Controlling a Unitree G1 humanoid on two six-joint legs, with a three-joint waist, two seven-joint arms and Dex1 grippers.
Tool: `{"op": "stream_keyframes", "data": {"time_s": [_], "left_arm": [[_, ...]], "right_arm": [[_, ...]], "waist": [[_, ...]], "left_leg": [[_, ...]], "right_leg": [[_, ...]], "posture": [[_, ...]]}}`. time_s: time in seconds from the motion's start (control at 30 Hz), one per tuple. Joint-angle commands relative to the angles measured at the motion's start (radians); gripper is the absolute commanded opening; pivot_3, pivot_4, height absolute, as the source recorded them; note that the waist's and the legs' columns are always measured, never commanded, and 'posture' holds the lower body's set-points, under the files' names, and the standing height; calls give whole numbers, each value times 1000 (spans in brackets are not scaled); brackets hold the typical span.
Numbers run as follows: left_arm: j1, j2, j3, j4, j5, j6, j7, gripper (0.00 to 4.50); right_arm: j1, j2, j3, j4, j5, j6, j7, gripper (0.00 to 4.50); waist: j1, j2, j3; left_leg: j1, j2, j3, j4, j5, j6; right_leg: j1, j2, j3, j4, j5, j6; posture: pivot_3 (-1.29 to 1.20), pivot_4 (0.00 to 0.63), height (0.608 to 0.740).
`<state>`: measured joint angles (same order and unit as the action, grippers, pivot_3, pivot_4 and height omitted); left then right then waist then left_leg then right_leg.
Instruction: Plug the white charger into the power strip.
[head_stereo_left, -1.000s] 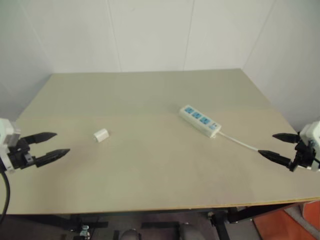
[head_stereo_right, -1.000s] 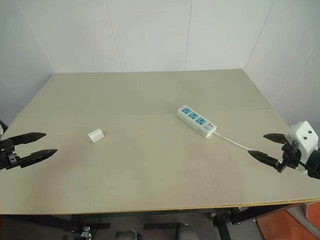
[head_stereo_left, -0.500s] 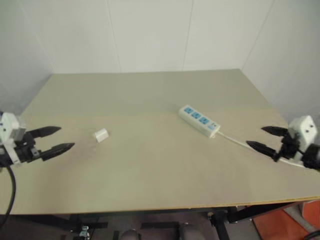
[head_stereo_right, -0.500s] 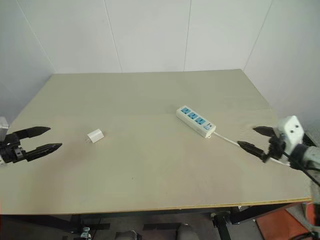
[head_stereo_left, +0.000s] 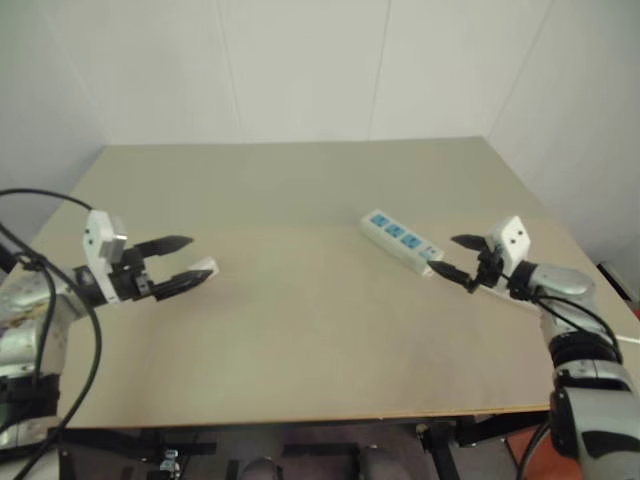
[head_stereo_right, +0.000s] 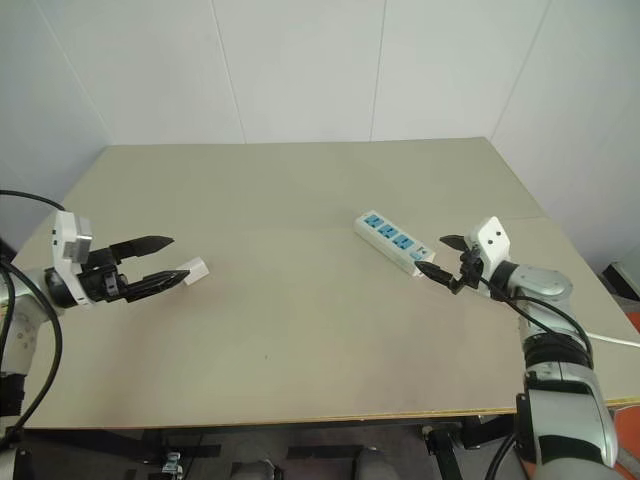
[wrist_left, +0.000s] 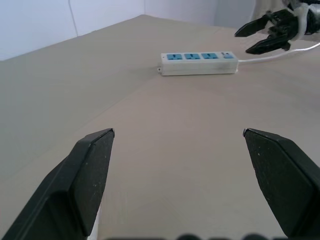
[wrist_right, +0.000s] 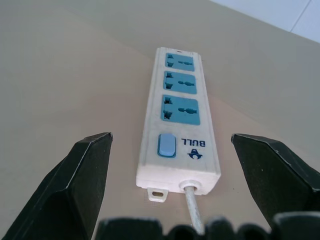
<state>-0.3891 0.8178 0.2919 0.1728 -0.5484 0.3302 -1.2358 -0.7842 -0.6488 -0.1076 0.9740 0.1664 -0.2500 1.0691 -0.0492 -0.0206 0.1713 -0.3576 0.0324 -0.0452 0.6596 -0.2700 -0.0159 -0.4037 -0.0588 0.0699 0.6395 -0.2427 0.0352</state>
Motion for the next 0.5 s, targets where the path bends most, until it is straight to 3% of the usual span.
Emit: {"op": "stream_keyframes", "data": {"time_s": [0.03,0.5], "left_arm": [[8,-1,7,-41,-8,-15,4,4500],[54,-7,22,-77,-19,-22,8,4500]], "right_arm": [[-53,15,12,98,-39,-80,-12,4468],[-156,78,11,298,-134,-107,-178,4468]], "waist": [[-2,0,0],[-24,0,0]], "left_leg": [[0,0,0,0,0,0],[1,0,-1,0,0,0]], "right_leg": [[0,0,0,0,0,0],[0,0,0,1,0,0]], "posture": [[0,150,740],[0,150,740]]}}
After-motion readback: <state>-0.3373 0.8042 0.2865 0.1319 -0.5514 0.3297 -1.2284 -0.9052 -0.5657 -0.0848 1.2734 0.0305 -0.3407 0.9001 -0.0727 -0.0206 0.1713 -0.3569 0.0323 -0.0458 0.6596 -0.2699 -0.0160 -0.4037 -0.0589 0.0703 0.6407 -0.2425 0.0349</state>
